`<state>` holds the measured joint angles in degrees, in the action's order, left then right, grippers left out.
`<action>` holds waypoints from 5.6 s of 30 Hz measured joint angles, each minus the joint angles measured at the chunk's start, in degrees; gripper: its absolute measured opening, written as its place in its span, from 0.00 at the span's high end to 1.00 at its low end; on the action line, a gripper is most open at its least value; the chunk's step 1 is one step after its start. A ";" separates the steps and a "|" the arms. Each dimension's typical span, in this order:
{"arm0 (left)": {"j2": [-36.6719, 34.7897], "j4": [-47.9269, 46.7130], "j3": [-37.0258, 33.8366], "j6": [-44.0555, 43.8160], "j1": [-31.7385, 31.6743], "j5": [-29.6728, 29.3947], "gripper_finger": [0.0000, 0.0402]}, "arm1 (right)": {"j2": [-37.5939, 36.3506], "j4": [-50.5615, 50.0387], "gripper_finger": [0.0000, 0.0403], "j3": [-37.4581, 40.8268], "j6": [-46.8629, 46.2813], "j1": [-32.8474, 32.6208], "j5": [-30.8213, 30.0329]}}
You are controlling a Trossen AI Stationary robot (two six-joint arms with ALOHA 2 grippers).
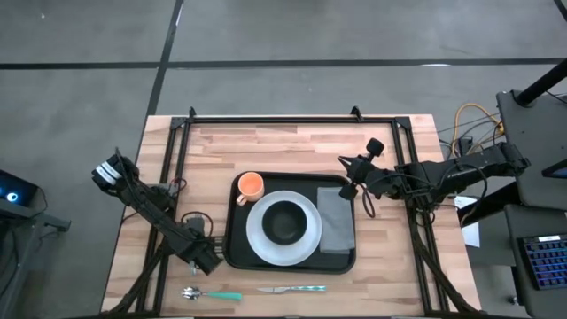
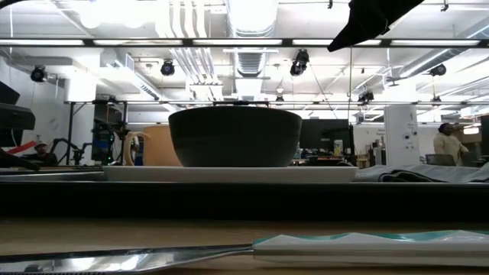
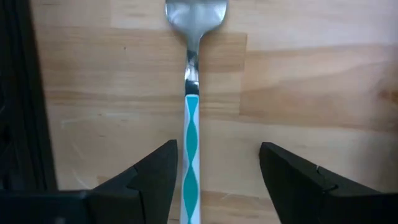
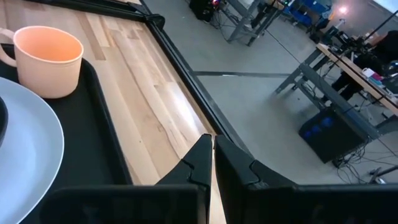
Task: Set up tray
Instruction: Put the blue fork on top of the gray napkin
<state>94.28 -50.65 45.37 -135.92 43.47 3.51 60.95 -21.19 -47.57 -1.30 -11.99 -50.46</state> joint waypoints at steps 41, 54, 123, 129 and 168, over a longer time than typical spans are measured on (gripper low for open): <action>0.35 -9.44 12.57 5.70 0.36 -6.60 0.97 | -0.02 0.23 0.98 -0.01 0.44 -0.11 -0.02; 0.39 -18.43 22.99 12.03 0.25 -32.23 0.97 | -0.71 1.74 0.98 -0.02 -5.33 -0.08 6.52; 1.14 42.56 34.37 130.56 -22.61 -80.41 0.97 | 18.94 69.16 0.85 -0.10 6.94 -0.94 16.21; 1.14 42.64 34.37 131.20 -22.15 -80.04 0.97 | 20.60 69.02 0.82 -2.35 6.14 -0.68 18.61; 1.31 42.99 35.29 127.70 -22.41 -78.42 0.97 | 20.76 54.42 0.74 -9.98 -1.03 -0.11 18.97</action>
<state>95.59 -7.66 80.66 -8.22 21.06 -74.91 81.71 33.23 -57.55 -2.33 -12.10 -31.48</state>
